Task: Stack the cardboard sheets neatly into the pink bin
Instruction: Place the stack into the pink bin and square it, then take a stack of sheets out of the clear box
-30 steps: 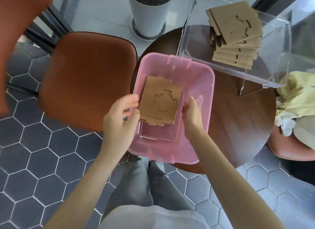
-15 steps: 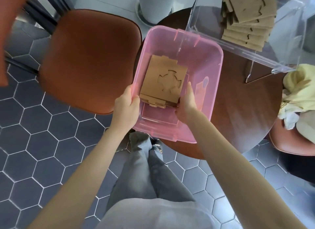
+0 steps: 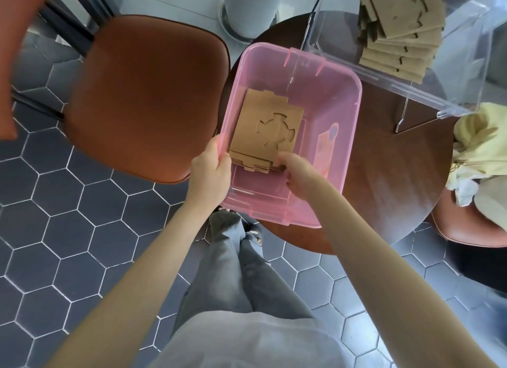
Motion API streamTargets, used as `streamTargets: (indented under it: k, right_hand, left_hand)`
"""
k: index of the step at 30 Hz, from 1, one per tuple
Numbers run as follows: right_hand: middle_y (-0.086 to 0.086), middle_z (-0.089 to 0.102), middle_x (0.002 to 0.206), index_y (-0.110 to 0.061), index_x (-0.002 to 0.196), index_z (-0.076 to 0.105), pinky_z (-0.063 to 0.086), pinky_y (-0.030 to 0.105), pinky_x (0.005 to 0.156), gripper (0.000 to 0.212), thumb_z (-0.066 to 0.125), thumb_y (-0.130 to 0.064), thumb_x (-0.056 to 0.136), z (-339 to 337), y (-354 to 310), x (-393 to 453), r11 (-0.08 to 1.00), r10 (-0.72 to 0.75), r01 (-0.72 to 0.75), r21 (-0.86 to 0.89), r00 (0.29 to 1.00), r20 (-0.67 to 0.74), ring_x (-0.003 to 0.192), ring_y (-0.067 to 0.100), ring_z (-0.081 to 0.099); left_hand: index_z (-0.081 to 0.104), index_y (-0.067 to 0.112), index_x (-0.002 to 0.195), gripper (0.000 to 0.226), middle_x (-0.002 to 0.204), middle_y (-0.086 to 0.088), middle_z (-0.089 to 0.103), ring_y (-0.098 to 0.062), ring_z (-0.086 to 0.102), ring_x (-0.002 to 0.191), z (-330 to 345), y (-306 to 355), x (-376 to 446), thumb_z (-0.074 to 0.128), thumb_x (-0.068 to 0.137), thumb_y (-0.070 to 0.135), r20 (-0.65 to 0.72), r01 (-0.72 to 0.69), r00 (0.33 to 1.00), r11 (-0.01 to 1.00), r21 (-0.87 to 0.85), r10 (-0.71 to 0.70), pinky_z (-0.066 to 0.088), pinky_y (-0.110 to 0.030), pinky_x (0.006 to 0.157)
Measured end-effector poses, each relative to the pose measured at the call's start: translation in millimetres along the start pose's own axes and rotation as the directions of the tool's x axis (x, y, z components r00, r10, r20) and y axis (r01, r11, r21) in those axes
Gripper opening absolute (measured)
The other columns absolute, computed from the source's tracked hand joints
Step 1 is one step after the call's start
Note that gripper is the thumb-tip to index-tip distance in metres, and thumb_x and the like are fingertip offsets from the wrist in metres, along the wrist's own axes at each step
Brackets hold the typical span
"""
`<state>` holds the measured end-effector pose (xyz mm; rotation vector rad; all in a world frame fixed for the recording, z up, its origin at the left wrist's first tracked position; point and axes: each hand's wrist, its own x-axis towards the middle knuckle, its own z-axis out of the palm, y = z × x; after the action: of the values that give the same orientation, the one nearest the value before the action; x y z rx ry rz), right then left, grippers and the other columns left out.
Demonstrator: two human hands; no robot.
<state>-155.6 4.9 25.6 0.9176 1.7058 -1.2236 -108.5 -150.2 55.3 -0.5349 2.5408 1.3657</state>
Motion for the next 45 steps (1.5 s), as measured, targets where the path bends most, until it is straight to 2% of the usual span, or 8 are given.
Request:
streamTargets:
  k: [3, 7, 13, 17, 23, 35, 40, 45]
  right_hand:
    - [0.007, 0.045, 0.083, -0.004, 0.100, 0.049, 0.043, 0.035, 0.079, 0.019, 0.045, -0.006, 0.082, -4.1, 12.5, -7.6, 0.943, -0.017, 0.006, -0.332, 0.999, -0.030, 0.080, 0.023, 0.044]
    - [0.018, 0.062, 0.122, 0.003, 0.120, 0.056, 0.048, 0.038, 0.097, 0.038, 0.037, 0.004, 0.088, 7.0, 22.4, -6.8, 0.523, -0.164, 0.245, -0.816, 0.969, 0.186, 0.112, 0.030, 0.059]
    - [0.015, 0.057, 0.131, -0.006, 0.133, 0.050, 0.050, 0.040, 0.095, 0.051, 0.032, 0.012, 0.088, 10.1, -1.4, 15.7, 0.140, -0.219, 0.369, -0.919, 0.917, 0.334, 0.115, 0.032, 0.057]
    - [0.016, 0.058, 0.127, -0.004, 0.129, 0.052, 0.050, 0.044, 0.095, 0.049, 0.031, 0.012, 0.087, 6.4, 1.1, 19.6, 0.024, -0.183, 0.397, -0.918, 0.904, 0.386, 0.113, 0.035, 0.057]
    - [0.016, 0.054, 0.135, -0.005, 0.135, 0.048, 0.046, 0.044, 0.101, 0.054, 0.029, 0.013, 0.087, 8.6, 1.3, 19.6, 0.033, -0.202, 0.423, -0.905, 0.890, 0.409, 0.122, 0.034, 0.052]
    - [0.012, 0.047, 0.144, -0.010, 0.142, 0.038, 0.043, 0.038, 0.103, 0.060, 0.031, 0.013, 0.087, 1.8, -8.8, -7.2, 0.063, -0.147, 0.425, -0.903, 0.899, 0.413, 0.129, 0.030, 0.047]
    - [0.011, 0.057, 0.134, -0.011, 0.130, 0.052, 0.046, 0.039, 0.100, 0.044, 0.037, 0.000, 0.091, -11.8, -30.0, -34.9, 0.117, -0.257, 0.450, -0.885, 0.875, 0.411, 0.119, 0.028, 0.055]
    - [0.006, 0.066, 0.117, -0.014, 0.120, 0.059, 0.047, 0.034, 0.084, 0.033, 0.038, -0.011, 0.094, -46.2, -70.3, -73.1, 0.091, -0.558, 0.496, -0.863, 0.743, 0.368, 0.107, 0.026, 0.062]
  left_hand:
    - [0.041, 0.006, 0.135, 0.043, 0.106, -0.020, 0.066, -0.016, 0.053, 0.072, -0.2, 0.2, 0.4, 0.035, 0.092, 0.007, -0.008, -0.010, 1.000, 1.000, -0.002, 0.010, 0.033, -0.013, 0.065]
    - [0.041, 0.005, 0.134, 0.043, 0.094, -0.018, 0.066, -0.017, 0.051, 0.062, 0.1, -0.8, 1.6, 0.036, 0.092, 0.007, -0.020, -0.022, 1.000, 1.000, -0.010, 0.022, 0.034, -0.017, 0.062]
    - [0.041, 0.005, 0.134, 0.043, 0.074, 0.000, 0.056, -0.007, 0.046, 0.053, 0.5, 0.2, 1.2, 0.035, 0.092, 0.007, -0.024, -0.022, 0.999, 0.999, -0.025, 0.021, 0.036, -0.009, 0.055]
    - [0.041, 0.006, 0.135, 0.043, 0.091, -0.018, 0.067, -0.030, 0.060, 0.075, -0.3, 0.4, 0.5, 0.035, 0.091, 0.007, -0.031, -0.026, 0.999, 0.999, -0.046, 0.024, 0.040, -0.024, 0.070]
    - [0.041, 0.004, 0.134, 0.043, 0.100, -0.031, 0.065, -0.040, 0.059, 0.086, -0.5, 1.9, 0.0, 0.036, 0.091, 0.006, -0.028, -0.020, 0.999, 0.999, -0.038, 0.019, 0.040, -0.026, 0.073]
    - [0.035, 0.008, 0.138, 0.046, 0.081, -0.001, 0.057, -0.007, 0.047, 0.055, -7.2, -0.6, 3.4, 0.036, 0.092, 0.007, 0.097, -0.010, 0.995, 1.000, 0.004, 0.009, 0.038, -0.006, 0.052]
    - [0.034, 0.011, 0.136, 0.049, 0.128, -0.011, 0.056, -0.026, 0.055, 0.116, -28.7, 5.6, 17.1, 0.049, 0.090, 0.022, 0.168, -0.093, 0.984, 0.977, 0.191, 0.061, 0.047, -0.036, 0.094]
    - [0.045, 0.008, 0.128, 0.052, 0.138, -0.016, 0.045, -0.030, 0.047, 0.124, -33.7, 48.2, 44.8, 0.063, 0.081, 0.020, 0.015, -0.315, 0.938, 0.833, 0.455, 0.347, 0.045, -0.038, 0.095]
